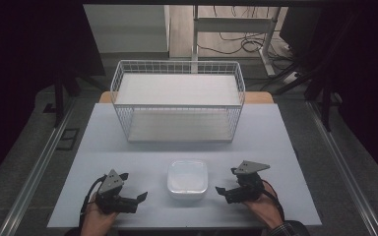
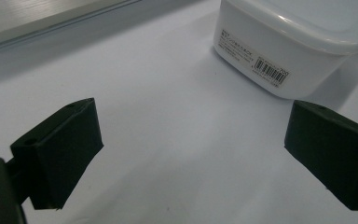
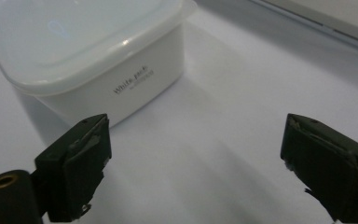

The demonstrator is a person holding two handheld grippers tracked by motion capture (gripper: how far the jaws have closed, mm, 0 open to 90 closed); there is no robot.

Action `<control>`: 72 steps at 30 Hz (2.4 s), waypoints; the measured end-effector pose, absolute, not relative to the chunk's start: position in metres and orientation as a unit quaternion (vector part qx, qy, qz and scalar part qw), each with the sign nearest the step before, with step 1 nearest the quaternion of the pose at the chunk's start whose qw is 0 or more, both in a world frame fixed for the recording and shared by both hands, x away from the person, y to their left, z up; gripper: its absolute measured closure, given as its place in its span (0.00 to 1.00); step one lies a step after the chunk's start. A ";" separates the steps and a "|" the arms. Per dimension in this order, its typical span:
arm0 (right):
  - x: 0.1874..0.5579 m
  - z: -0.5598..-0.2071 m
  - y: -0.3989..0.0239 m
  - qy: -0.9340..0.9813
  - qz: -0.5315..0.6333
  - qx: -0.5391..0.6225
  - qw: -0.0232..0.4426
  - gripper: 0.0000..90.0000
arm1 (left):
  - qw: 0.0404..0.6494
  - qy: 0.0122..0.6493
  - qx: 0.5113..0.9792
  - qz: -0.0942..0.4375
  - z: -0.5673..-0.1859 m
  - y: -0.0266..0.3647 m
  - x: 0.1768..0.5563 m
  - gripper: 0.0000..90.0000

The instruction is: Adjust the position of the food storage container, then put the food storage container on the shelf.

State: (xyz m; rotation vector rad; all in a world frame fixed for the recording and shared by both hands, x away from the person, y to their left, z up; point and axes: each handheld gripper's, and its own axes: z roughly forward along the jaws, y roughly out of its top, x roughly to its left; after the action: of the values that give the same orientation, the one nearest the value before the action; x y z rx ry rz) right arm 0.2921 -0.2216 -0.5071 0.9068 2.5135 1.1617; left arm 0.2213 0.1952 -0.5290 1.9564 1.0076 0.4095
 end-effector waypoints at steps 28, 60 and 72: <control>0.291 -0.486 -0.194 0.833 0.453 0.305 0.087 0.00 | 0.467 0.366 0.798 0.103 -0.507 0.153 0.247 0.07; 0.290 -0.488 -0.169 0.848 0.400 0.348 -0.023 0.37 | 0.453 0.396 0.798 0.011 -0.504 0.115 0.261 0.32; 0.279 -0.477 -0.181 0.803 0.440 0.402 0.005 0.84 | 0.492 0.445 0.748 0.031 -0.496 0.133 0.257 0.82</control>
State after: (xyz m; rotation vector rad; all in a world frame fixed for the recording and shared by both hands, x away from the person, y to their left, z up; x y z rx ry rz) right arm 0.2795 -0.1811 -0.4768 1.2588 2.5132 1.3785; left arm 0.2570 0.1327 -0.4964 1.8153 1.0801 0.0764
